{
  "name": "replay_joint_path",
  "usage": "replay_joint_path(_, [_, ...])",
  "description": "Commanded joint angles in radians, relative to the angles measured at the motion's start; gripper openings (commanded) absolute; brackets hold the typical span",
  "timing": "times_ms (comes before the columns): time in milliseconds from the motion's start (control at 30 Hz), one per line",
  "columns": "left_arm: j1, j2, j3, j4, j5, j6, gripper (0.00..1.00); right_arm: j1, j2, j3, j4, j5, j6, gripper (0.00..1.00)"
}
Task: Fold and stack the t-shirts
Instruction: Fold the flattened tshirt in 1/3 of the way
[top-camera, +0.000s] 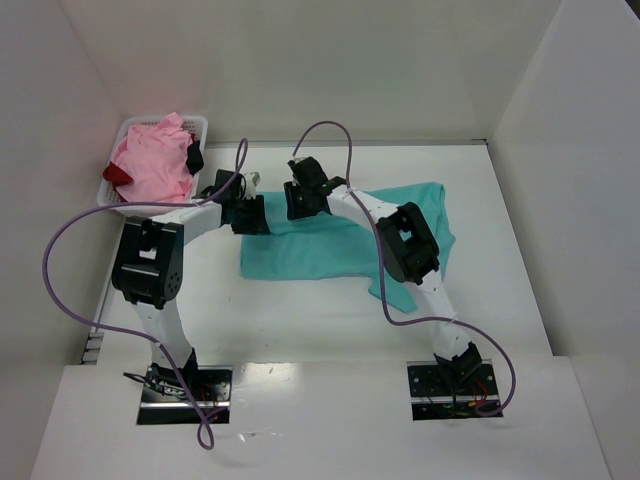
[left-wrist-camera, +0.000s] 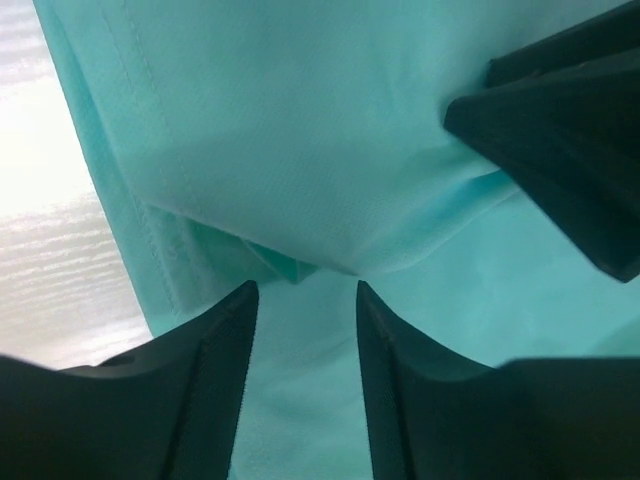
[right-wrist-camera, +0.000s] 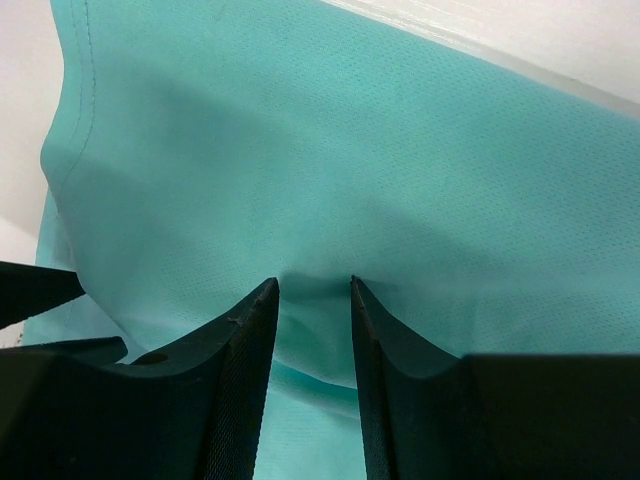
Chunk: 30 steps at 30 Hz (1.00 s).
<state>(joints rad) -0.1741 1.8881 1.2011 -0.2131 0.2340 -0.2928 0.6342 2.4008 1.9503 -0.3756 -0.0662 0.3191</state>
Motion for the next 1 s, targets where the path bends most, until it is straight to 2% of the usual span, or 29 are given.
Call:
replay_joint_path(0, [0.005,0.003,0.046,0.067,0.028,-0.012,0.50,-0.004,0.018,0.045,0.001,0.011,-0.015,0.41])
replay_joint_path(200, [0.005,0.032,0.069,0.087,-0.007,-0.022,0.41,-0.013,0.018,0.045,0.001,0.011,-0.015,0.41])
replay_joint_path(367, [0.005,0.043,0.069,0.087,0.005,-0.003,0.38,-0.013,0.018,0.045,-0.008,0.011,-0.015,0.41])
replay_joint_path(533, [0.005,0.078,0.083,0.060,0.018,0.006,0.38,-0.013,0.018,0.045,-0.008,0.011,-0.015,0.41])
replay_joint_path(667, [0.005,0.040,0.043,0.060,-0.004,0.015,0.38,-0.013,0.018,0.045,-0.008,0.011,-0.015,0.41])
replay_joint_path(967, [0.005,0.029,0.020,0.046,0.079,0.073,0.47,-0.013,0.027,0.055,-0.008,0.011,-0.015,0.41])
